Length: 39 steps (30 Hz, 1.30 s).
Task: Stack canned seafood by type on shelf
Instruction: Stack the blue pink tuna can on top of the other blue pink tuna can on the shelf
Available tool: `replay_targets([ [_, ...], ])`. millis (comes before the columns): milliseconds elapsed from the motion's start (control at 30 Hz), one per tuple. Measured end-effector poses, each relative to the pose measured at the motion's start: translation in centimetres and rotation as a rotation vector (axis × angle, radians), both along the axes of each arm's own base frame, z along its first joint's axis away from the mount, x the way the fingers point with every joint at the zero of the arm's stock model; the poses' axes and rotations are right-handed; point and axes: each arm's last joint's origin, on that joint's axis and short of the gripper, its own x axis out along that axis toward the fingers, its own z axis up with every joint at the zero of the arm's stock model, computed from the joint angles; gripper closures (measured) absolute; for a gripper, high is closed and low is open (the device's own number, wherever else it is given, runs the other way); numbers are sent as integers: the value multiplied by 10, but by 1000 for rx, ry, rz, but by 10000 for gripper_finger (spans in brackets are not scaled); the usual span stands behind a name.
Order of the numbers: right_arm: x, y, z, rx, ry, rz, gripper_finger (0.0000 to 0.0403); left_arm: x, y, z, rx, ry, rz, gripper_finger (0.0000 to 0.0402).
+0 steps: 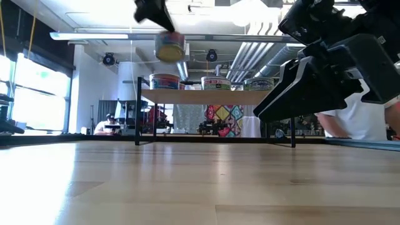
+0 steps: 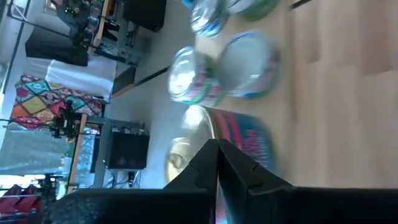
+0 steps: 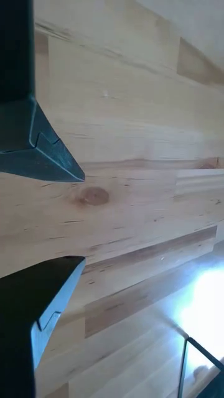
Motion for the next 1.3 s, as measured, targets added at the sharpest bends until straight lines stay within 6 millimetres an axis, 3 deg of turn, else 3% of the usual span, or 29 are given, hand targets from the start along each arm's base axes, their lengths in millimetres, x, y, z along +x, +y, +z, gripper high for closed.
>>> replay_targets([
  [200,0,0,0,2,0,0,204,1,75,4,-18,-44,54,401],
  [333,0,0,0,3,4,-4,204,-6,101,6,-26,-68,79,401],
  [467,0,0,-1,2,5,-4,204,-6,102,5,-57,-70,44,401],
  [700,0,0,-1,2,5,-4,204,1,87,4,-114,-90,-63,401],
  [867,0,0,0,2,5,-4,204,8,80,1,-263,-160,-195,396],
  [967,0,0,0,4,2,-4,204,14,86,-8,-326,-153,-211,369],
  [1200,0,0,0,10,-7,-4,204,33,110,-47,-359,-37,-162,264],
  [1300,0,0,0,10,-7,-3,204,41,115,-63,-336,30,-137,243],
])
